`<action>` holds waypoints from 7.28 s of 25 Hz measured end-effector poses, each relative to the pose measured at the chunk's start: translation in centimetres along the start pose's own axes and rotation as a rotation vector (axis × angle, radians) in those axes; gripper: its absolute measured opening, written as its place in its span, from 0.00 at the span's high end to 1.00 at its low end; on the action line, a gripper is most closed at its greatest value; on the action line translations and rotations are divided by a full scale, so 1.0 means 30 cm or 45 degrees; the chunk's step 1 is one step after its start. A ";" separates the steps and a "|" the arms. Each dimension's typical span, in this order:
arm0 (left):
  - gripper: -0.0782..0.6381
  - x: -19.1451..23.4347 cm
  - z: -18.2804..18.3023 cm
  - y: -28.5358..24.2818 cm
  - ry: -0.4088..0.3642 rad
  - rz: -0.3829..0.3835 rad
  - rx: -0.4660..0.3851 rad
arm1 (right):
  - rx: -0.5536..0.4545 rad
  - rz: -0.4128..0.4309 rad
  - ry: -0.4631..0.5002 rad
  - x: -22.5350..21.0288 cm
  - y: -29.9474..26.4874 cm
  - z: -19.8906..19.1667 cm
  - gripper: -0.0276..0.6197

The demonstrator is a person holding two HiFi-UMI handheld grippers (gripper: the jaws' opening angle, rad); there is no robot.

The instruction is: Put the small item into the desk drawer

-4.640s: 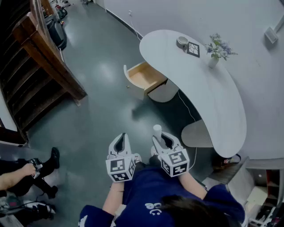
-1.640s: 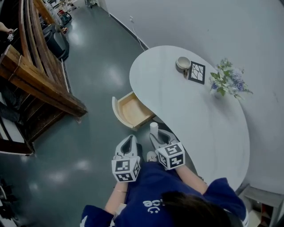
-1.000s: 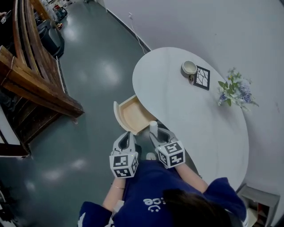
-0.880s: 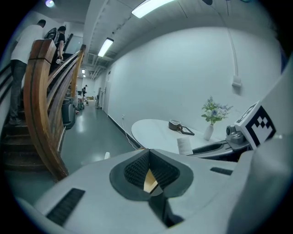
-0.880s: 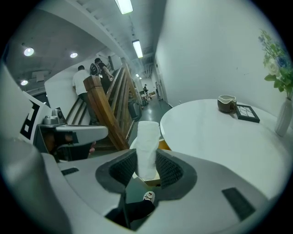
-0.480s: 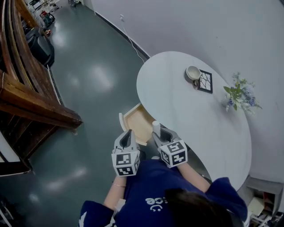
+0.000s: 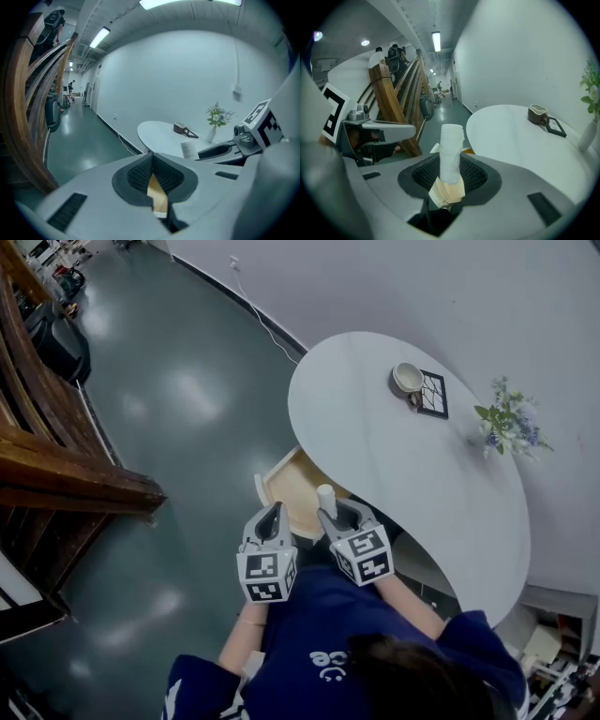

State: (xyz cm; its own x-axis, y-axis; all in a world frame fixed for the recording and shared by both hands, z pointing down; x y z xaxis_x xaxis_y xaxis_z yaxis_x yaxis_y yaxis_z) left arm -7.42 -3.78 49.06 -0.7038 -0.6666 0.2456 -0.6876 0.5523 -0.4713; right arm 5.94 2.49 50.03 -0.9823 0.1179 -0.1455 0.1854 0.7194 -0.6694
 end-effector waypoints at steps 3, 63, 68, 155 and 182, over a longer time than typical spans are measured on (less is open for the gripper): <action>0.89 0.010 0.000 -0.011 -0.002 0.003 0.021 | 0.023 0.000 0.009 -0.006 -0.016 0.002 0.74; 0.89 0.221 -0.066 0.149 0.354 0.642 0.091 | 0.632 0.246 0.326 -0.069 -0.597 -0.177 0.74; 0.89 0.228 -0.079 0.150 0.391 0.659 0.107 | 0.668 0.234 0.340 -0.078 -0.630 -0.199 0.74; 0.89 0.186 -0.185 0.125 0.366 0.575 0.295 | 0.831 0.210 0.350 -0.042 -0.758 -0.219 0.62; 0.89 0.180 -0.064 0.014 0.330 0.432 0.122 | 0.490 0.314 0.158 0.016 -0.440 0.047 0.62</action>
State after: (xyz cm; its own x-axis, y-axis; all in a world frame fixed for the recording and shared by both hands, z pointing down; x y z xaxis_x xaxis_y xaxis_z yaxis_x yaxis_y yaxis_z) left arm -11.85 -6.19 51.82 -0.9168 -0.3012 0.2623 -0.3990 0.6613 -0.6352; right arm 3.06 -7.92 57.76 -0.8990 0.3511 -0.2619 0.3869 0.3560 -0.8506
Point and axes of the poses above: the fingertips, and each gripper's own axes: y backward along the fingers, x to its left, z out of its top, the point moved 6 cm from there along y, backward along the fingers, and after that the axes turned 2 degrees about z, right-handed, at the moved point
